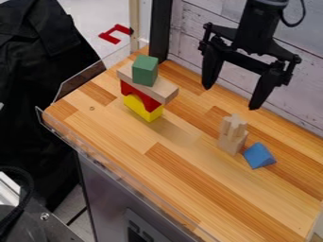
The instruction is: Put the plus on top of the green block
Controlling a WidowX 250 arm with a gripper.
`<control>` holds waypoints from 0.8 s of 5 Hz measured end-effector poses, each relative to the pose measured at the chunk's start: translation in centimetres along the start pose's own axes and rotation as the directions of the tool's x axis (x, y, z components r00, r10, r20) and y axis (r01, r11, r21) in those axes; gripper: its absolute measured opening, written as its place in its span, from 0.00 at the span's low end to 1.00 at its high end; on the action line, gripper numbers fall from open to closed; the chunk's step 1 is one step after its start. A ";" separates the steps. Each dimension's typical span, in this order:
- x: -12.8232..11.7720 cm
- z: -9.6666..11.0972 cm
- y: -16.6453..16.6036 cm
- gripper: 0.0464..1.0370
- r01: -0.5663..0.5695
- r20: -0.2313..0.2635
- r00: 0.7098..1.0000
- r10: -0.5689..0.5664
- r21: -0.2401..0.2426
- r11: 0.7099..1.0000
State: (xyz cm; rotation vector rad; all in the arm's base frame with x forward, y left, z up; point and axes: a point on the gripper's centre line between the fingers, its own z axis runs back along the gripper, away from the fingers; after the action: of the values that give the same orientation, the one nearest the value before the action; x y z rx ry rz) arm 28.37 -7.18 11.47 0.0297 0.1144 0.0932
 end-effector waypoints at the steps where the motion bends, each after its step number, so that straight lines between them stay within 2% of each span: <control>1: -0.2 -1.0 0.1 0.96 0.000 -0.036 0.999 0.000 0.013 1.000; 2: 0.0 -1.7 0.0 0.96 0.032 -0.058 0.998 -0.031 0.018 0.999; 3: 0.1 -1.9 0.1 0.96 0.045 -0.057 0.997 -0.044 0.018 0.999; 4: 0.4 -2.0 -0.3 0.96 0.084 -0.038 0.996 -0.084 -0.014 0.996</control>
State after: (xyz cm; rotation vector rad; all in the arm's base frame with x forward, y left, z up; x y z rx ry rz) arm 28.54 -7.40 9.47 0.0107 0.1537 0.0104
